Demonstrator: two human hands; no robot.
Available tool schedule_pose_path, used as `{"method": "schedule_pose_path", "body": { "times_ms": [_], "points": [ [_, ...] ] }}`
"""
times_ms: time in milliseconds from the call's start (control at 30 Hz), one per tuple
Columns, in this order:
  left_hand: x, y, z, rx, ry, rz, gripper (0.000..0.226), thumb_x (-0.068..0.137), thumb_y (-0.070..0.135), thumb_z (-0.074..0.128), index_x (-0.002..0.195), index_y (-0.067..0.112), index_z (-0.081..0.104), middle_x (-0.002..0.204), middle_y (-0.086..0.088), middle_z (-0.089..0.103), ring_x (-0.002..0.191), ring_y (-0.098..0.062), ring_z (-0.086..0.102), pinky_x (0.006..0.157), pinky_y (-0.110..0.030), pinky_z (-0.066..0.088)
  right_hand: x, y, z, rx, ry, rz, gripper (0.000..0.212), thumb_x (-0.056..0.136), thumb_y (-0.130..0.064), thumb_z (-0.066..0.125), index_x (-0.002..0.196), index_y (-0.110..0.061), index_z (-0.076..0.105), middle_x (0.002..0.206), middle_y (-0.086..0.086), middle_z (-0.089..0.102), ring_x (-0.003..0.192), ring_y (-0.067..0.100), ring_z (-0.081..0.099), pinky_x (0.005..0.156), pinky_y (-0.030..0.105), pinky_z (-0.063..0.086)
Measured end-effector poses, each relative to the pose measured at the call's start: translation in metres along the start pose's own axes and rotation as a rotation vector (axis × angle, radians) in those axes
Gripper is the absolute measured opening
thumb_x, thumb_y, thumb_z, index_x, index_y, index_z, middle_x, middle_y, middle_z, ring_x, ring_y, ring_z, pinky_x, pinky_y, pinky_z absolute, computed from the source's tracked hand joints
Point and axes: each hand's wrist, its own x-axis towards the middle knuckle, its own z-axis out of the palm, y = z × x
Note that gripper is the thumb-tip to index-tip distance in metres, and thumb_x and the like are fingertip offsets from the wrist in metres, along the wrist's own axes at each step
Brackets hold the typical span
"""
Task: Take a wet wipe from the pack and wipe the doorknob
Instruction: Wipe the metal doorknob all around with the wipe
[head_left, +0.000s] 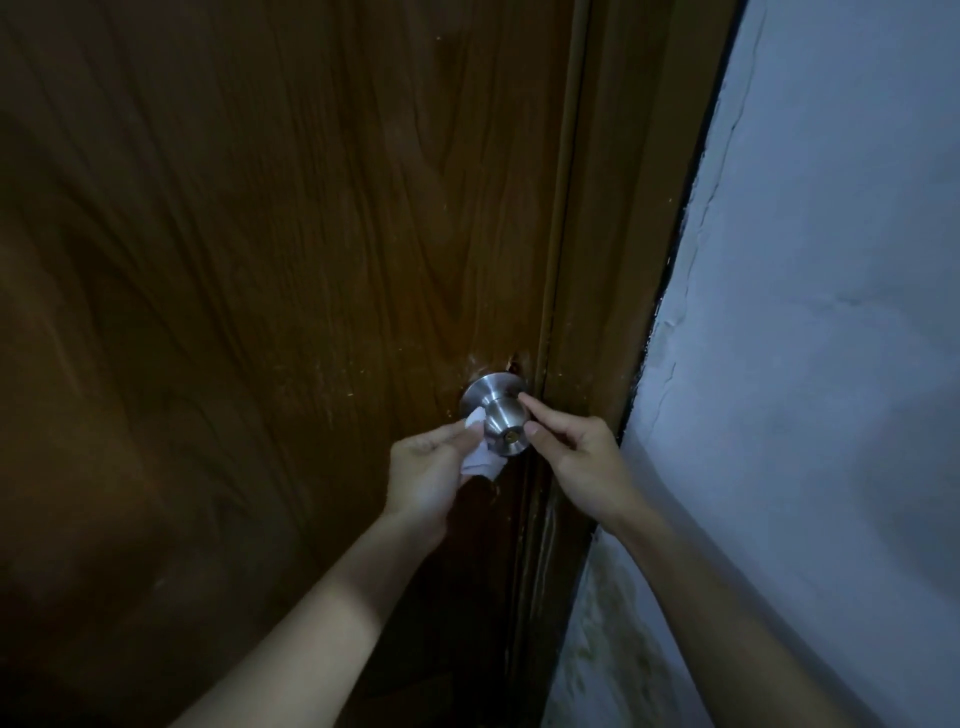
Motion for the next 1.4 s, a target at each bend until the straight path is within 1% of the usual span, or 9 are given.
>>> {"method": "schedule_pose_path", "body": {
  "times_ms": [133,233,367,467,767,967,1233,1300,1400],
  "points": [
    [-0.001,-0.013,0.006,0.444,0.185,0.476,0.026,0.081,0.014,0.065,0.107,0.009,0.066,0.111,-0.004,0.07,0.103,-0.004,0.063,0.089,-0.014,0.049,-0.001,0.002,0.002,-0.023,0.009,-0.003,0.039,0.094,-0.013,0.048,0.132,-0.018,0.046,0.115,-0.016,0.054,0.097,-0.018,0.049,0.078,-0.005,0.037],
    [0.003,-0.02,0.001,0.757,0.114,0.805,0.032,0.077,0.006,0.069,0.108,0.007,0.064,0.116,-0.003,0.064,0.108,-0.005,0.058,0.091,0.003,0.035,-0.003,0.001,0.003,-0.029,0.019,-0.011,0.039,0.094,-0.011,0.047,0.132,-0.017,0.046,0.127,-0.006,0.054,0.11,-0.007,0.049,0.089,0.002,0.038],
    [0.007,-0.021,-0.008,0.912,0.038,0.929,0.034,0.073,0.001,0.071,0.106,0.005,0.065,0.114,-0.009,0.066,0.11,-0.011,0.058,0.099,-0.01,0.038,-0.006,-0.003,0.005,0.086,0.009,0.038,0.039,0.094,-0.008,0.047,0.132,-0.016,0.047,0.136,0.003,0.05,0.126,0.013,0.046,0.11,0.038,0.037],
    [0.007,-0.015,-0.002,1.003,0.007,1.036,0.033,0.074,0.002,0.07,0.107,0.007,0.065,0.114,-0.009,0.067,0.111,-0.006,0.053,0.098,-0.026,0.045,-0.007,-0.005,0.007,0.151,0.002,0.068,0.039,0.095,-0.009,0.045,0.134,-0.016,0.045,0.137,0.001,0.05,0.125,0.013,0.048,0.108,0.042,0.039],
    [0.007,-0.012,0.001,0.749,0.045,0.899,0.029,0.076,0.008,0.07,0.104,0.009,0.068,0.113,-0.006,0.069,0.108,-0.005,0.061,0.097,-0.014,0.044,-0.009,-0.003,0.008,0.321,-0.017,0.142,0.039,0.093,-0.003,0.045,0.107,-0.036,0.06,0.11,-0.013,0.063,0.106,0.006,0.06,0.086,0.023,0.052],
    [0.007,-0.013,-0.01,0.911,-0.052,1.043,0.031,0.072,0.004,0.073,0.102,0.007,0.068,0.111,-0.009,0.069,0.107,-0.012,0.063,0.094,-0.024,0.049,-0.009,-0.003,0.007,0.454,-0.015,0.169,0.04,0.093,-0.001,0.042,0.132,-0.011,0.046,0.12,0.0,0.057,0.107,0.01,0.058,0.094,0.03,0.049],
    [0.003,-0.025,-0.004,0.813,0.093,0.963,0.029,0.072,0.007,0.073,0.1,0.009,0.069,0.107,-0.007,0.071,0.099,-0.011,0.066,0.09,-0.011,0.046,-0.009,-0.005,0.008,0.517,-0.016,0.181,0.04,0.094,0.003,0.038,0.131,-0.008,0.048,0.111,-0.006,0.06,0.104,0.009,0.058,0.092,0.031,0.05],
    [0.002,-0.023,-0.005,0.696,0.11,0.857,0.027,0.074,0.01,0.072,0.1,0.01,0.07,0.106,-0.006,0.072,0.099,-0.009,0.065,0.087,-0.018,0.052,-0.009,-0.006,0.008,0.521,-0.02,0.181,0.04,0.094,0.003,0.038,0.131,-0.008,0.047,0.114,-0.003,0.058,0.104,0.01,0.057,0.091,0.031,0.05],
    [0.001,-0.02,-0.002,0.274,0.097,0.366,0.025,0.078,0.02,0.068,0.102,0.012,0.07,0.105,-0.005,0.072,0.099,-0.013,0.067,0.091,-0.037,0.054,-0.01,-0.008,0.009,0.522,-0.008,0.189,0.04,0.094,0.003,0.038,0.132,-0.006,0.046,0.125,0.005,0.053,0.113,0.018,0.054,0.092,0.031,0.049]
  ]
}}
